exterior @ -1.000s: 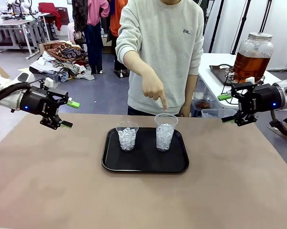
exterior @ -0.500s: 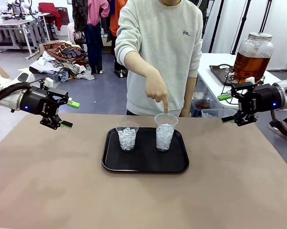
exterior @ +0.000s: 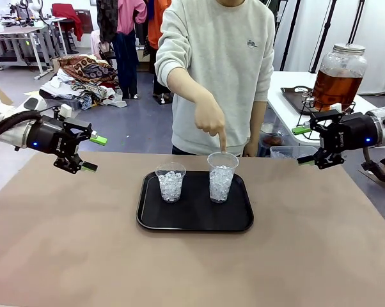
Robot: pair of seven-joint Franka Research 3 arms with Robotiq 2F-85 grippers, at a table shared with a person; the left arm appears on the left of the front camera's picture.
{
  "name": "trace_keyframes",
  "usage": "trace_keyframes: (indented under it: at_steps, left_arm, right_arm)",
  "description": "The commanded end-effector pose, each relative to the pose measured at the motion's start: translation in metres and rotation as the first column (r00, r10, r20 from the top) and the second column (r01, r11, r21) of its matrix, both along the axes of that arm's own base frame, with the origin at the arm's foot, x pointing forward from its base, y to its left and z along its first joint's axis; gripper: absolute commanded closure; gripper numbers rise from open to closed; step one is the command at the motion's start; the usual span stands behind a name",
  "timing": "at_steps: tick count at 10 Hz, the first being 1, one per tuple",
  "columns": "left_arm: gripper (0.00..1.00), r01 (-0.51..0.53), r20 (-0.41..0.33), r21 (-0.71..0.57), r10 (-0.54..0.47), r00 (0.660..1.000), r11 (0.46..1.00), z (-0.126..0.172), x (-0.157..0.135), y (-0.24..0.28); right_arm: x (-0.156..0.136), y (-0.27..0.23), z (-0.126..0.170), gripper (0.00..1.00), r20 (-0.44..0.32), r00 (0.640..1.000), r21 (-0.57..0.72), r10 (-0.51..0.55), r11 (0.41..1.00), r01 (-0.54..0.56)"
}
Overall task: Pour the drink into the iced cup.
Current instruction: Pick up the iced cup indicated by the human and present it to them.
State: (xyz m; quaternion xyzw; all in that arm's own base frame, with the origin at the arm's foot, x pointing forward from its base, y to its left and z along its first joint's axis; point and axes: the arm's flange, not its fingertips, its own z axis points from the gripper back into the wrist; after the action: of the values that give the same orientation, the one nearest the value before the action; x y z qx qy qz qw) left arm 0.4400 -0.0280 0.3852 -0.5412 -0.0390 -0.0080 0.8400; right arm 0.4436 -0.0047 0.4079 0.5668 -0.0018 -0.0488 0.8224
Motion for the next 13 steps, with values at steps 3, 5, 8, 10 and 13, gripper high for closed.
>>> trace_keyframes:
  at_steps: [3,5,8,10,13]
  left_arm:
    - [0.0,-0.002,0.002,-0.003,0.002,1.0,1.0,0.001,-0.001,0.0]
    - [0.0,-0.002,0.002,-0.003,0.002,1.0,1.0,0.001,-0.001,0.0]
    - [0.0,-0.002,0.002,-0.003,0.002,1.0,1.0,0.001,-0.001,0.0]
    - [0.0,-0.002,0.002,-0.003,0.002,1.0,1.0,0.001,-0.001,0.0]
    - [0.0,-0.002,0.002,-0.003,0.002,1.0,1.0,0.001,-0.001,0.0]
  right_arm:
    - [0.007,0.009,0.001,0.0,0.258,0.956,-0.007,0.138,0.99,-0.141]
    - [0.005,0.014,0.001,0.0,0.443,0.866,-0.049,0.234,0.97,-0.237]
    - [0.003,0.018,0.003,0.0,0.591,0.732,-0.125,0.339,0.935,-0.333]
    - [0.0,0.019,0.003,0.0,0.553,0.752,-0.14,0.359,0.93,-0.341]
    - [-0.002,0.02,0.003,0.0,0.575,0.749,-0.13,0.329,0.941,-0.313]
